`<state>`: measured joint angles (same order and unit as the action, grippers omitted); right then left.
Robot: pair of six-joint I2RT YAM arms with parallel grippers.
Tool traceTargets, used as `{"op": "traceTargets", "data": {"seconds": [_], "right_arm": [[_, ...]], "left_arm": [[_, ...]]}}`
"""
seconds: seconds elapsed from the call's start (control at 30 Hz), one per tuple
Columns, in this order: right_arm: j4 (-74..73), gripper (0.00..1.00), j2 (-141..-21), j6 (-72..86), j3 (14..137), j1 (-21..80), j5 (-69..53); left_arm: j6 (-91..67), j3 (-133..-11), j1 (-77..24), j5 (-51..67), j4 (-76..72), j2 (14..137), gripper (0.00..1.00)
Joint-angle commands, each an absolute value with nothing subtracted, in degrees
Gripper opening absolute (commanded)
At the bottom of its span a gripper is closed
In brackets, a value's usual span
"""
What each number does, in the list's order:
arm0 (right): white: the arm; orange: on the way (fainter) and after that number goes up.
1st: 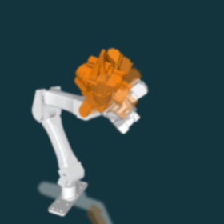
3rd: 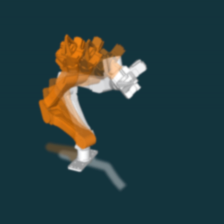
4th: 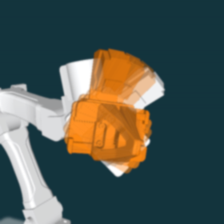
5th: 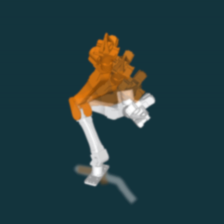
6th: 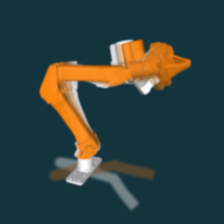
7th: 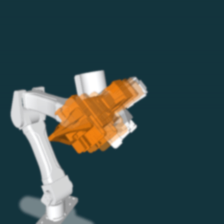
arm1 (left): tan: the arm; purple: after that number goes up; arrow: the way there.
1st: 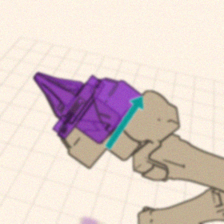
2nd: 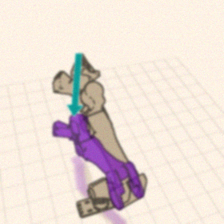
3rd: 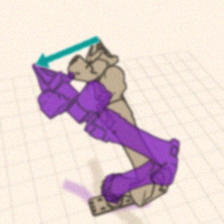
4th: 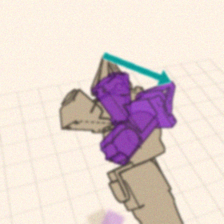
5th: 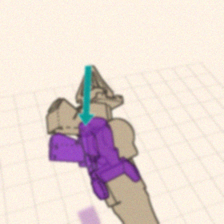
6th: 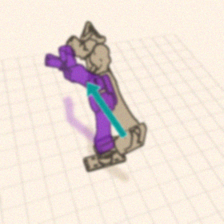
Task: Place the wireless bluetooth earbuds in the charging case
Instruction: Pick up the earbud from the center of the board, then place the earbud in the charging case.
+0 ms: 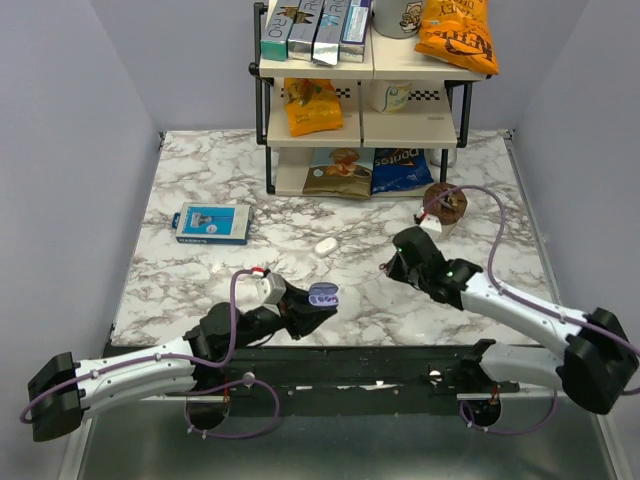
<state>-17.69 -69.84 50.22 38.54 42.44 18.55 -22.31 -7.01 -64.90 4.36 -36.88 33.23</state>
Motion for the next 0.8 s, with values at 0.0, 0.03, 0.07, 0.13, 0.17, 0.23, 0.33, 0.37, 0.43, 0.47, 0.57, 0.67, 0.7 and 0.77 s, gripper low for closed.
{"op": "traceTargets", "data": {"seconds": [0.0,0.03,0.07,0.13,0.17,0.23,0.33,0.37,0.43,0.47,0.57,0.67,0.7,0.77], "right_arm": [[-19.95,0.01,-61.01,41.24,38.84,43.15,30.75],[-20.39,0.01,-57.69,38.18,39.28,43.33,33.46],[-21.17,0.01,-56.18,36.58,39.64,43.50,34.79],[-21.01,0.01,-51.80,30.98,40.34,44.03,37.77],[-20.31,0.01,-50.29,28.76,40.43,44.47,38.66],[-19.51,0.01,-48.09,23.24,40.78,44.82,41.64],[-17.50,0.01,-44.39,16.64,42.09,45.70,43.67],[-15.40,0.01,-43.08,14.96,42.27,46.14,44.03],[-13.63,0.01,-42.45,11.01,43.15,46.76,45.26],[-12.23,0.01,-42.36,9.68,44.46,47.63,45.61],[-8.46,0.01,-42.54,4.50,46.84,50.43,46.49],[-4.59,0.01,-42.63,0.54,48.42,54.21,47.02],[-3.53,0.01,-42.71,0.61,49.12,54.92,46.59],[-1.07,0.01,-42.02,-2.10,49.48,56.94,44.74]], "left_arm": [[-21.62,-7.47,-65.13,-2.02,-40.78,35.68,0.00],[-21.10,-7.91,-65.13,-2.72,-41.22,36.55,0.00],[-20.83,-8.35,-65.21,-3.07,-41.57,38.56,0.00],[-19.96,-10.10,-65.04,-3.08,-42.80,40.86,0.00],[-19.60,-10.89,-64.87,-2.64,-43.06,43.31,0.00],[-18.99,-13.26,-64.25,-2.20,-44.64,45.95,0.00],[-18.55,-15.90,-63.02,-0.01,-48.51,51.58,0.00],[-18.98,-16.69,-61.63,1.39,-49.39,54.46,0.00],[-19.51,-18.80,-60.21,4.65,-52.72,57.29,0.00],[-19.60,-19.59,-58.55,5.88,-53.69,60.00,0.00],[-20.39,-23.28,-56.08,10.62,-56.77,64.93,0.00],[-20.21,-27.24,-53.53,14.05,-58.62,69.06,0.00],[-20.04,-28.99,-53.18,14.67,-59.23,69.86,0.00],[-19.16,-30.66,-52.47,16.34,-61.25,72.32,0.00]]}}
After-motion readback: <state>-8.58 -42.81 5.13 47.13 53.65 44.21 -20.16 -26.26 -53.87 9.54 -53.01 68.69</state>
